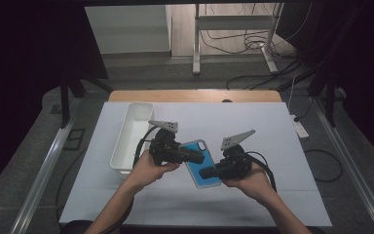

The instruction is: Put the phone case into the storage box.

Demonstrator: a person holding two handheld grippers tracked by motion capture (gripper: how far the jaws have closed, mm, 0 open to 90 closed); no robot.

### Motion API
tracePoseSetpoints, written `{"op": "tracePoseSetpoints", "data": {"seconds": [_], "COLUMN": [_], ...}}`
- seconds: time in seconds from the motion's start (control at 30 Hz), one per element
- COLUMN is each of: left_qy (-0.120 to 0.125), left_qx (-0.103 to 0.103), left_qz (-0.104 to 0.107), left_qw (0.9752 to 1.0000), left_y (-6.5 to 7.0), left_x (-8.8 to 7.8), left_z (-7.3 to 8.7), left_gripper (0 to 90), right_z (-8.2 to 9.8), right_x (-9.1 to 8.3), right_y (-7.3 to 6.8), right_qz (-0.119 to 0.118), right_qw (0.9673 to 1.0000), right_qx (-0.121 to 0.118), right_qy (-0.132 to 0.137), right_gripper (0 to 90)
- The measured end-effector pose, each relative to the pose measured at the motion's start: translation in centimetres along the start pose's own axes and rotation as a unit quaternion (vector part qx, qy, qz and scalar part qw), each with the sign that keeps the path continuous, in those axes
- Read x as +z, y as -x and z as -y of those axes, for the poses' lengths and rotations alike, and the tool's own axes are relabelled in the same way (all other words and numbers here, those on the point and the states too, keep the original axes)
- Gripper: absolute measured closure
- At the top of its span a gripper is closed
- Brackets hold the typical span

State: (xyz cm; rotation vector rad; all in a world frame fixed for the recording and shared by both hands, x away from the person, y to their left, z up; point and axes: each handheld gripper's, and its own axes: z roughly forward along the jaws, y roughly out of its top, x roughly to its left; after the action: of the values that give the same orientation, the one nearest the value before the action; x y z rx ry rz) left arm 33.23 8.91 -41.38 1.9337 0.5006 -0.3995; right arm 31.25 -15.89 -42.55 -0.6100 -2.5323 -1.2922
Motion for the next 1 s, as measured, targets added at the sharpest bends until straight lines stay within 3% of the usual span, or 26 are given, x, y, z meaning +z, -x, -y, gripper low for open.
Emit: {"op": "tracePoseSetpoints", "data": {"seconds": [0.07, 0.27, 0.3, 0.43, 0.57, 0.67, 0.7, 0.73, 0.87, 0.97, 1.0], "left_qy": [0.005, 0.013, 0.014, 0.01, 0.008, 0.005, 0.005, 0.004, 0.0, 0.005, 0.005], "left_qx": [-0.004, 0.003, 0.005, 0.012, 0.015, 0.018, 0.018, 0.021, 0.024, 0.015, 0.015], "left_qz": [-0.001, -0.039, -0.057, -0.096, -0.119, -0.158, -0.158, -0.173, -0.207, -0.229, -0.229], "left_qw": [1.0, 0.9992, 0.9983, 0.9952, 0.9927, 0.9872, 0.9872, 0.9846, 0.9781, 0.9732, 0.9732], "left_y": [-0.1, 0.1, 0.2, 0.4, 0.5, 0.7, 0.7, 0.8, 0.8, 0.7, 0.7], "left_x": [-0.1, -0.5, -0.5, -0.5, -0.5, -0.6, -0.6, -0.7, -0.8, -0.9, -0.9], "left_z": [0.0, 0.0, 0.0, -0.1, -0.1, -0.1, -0.1, -0.1, -0.1, 0.0, 0.0], "left_gripper": [70.1, 60.5, 58.5, 44.5, 33.9, 27.4, 23.8, 23.8, 11.8, 3.2, 1.4], "right_z": [0.0, 0.0, 0.1, 0.2, 0.2, 0.3, 0.3, 0.3, 0.4, 0.5, 0.5], "right_x": [0.0, -0.2, -0.3, -0.6, -0.8, -1.0, -1.0, -1.1, -1.3, -1.4, -1.4], "right_y": [-0.2, 0.0, 0.0, 0.1, 0.1, 0.1, 0.1, 0.1, 0.1, 0.1, 0.1], "right_qz": [0.007, 0.025, 0.031, 0.051, 0.072, 0.09, 0.09, 0.097, 0.122, 0.137, 0.137], "right_qw": [1.0, 0.9996, 0.9994, 0.9983, 0.9968, 0.9952, 0.9952, 0.9944, 0.9915, 0.9893, 0.9893], "right_qx": [-0.001, 0.002, -0.001, -0.003, -0.005, -0.005, -0.005, -0.004, -0.004, -0.004, -0.004], "right_qy": [0.0, 0.01, 0.013, 0.027, 0.033, 0.038, 0.038, 0.04, 0.045, 0.05, 0.05], "right_gripper": [85.7, 85.7, 85.7, 85.7, 85.7, 85.6, 85.6, 85.6, 85.7, 85.7, 85.7]}}
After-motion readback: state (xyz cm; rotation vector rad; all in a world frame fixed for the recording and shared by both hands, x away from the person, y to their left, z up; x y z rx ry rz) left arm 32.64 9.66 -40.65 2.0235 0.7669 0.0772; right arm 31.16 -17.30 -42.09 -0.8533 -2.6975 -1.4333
